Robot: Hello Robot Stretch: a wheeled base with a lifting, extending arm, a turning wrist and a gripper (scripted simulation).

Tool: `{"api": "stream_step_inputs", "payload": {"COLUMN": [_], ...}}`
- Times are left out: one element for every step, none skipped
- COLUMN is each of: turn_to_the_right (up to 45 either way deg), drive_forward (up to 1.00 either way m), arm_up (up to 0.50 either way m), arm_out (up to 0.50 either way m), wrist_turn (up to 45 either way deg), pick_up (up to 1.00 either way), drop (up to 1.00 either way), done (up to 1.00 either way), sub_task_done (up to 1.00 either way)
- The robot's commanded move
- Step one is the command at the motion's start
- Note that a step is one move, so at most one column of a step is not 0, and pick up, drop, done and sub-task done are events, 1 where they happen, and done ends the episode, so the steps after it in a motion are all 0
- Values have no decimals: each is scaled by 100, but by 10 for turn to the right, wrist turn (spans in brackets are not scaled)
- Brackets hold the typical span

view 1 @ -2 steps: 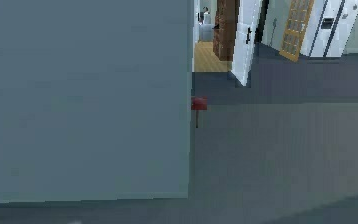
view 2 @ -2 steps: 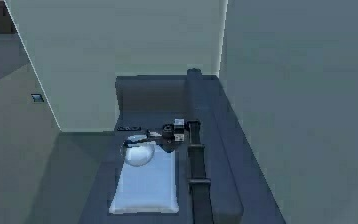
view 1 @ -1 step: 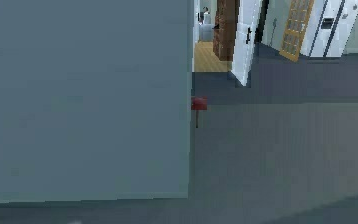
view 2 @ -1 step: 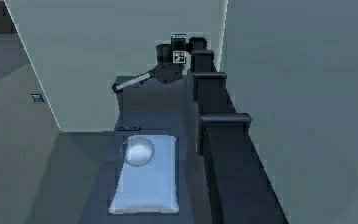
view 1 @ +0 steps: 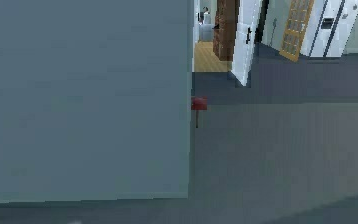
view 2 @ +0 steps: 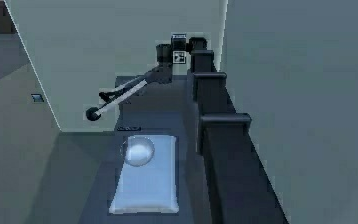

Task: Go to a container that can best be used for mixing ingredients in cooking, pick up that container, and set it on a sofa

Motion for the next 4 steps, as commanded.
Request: {"api": "stream_step_inputs", "payload": {"turn_to_the_right": [0, 0, -90, 0], "drive_forward": [0, 0, 0, 0], "arm_up": [0, 0, 0, 0], "arm_out": [0, -40, 0, 46], "wrist_turn": [-390, 0, 0, 0], "pick_up": [0, 0, 0, 0], "drop": [0, 0, 0, 0], "done": [0, 0, 0, 0], "sub_task_done": [0, 0, 0, 0]}}
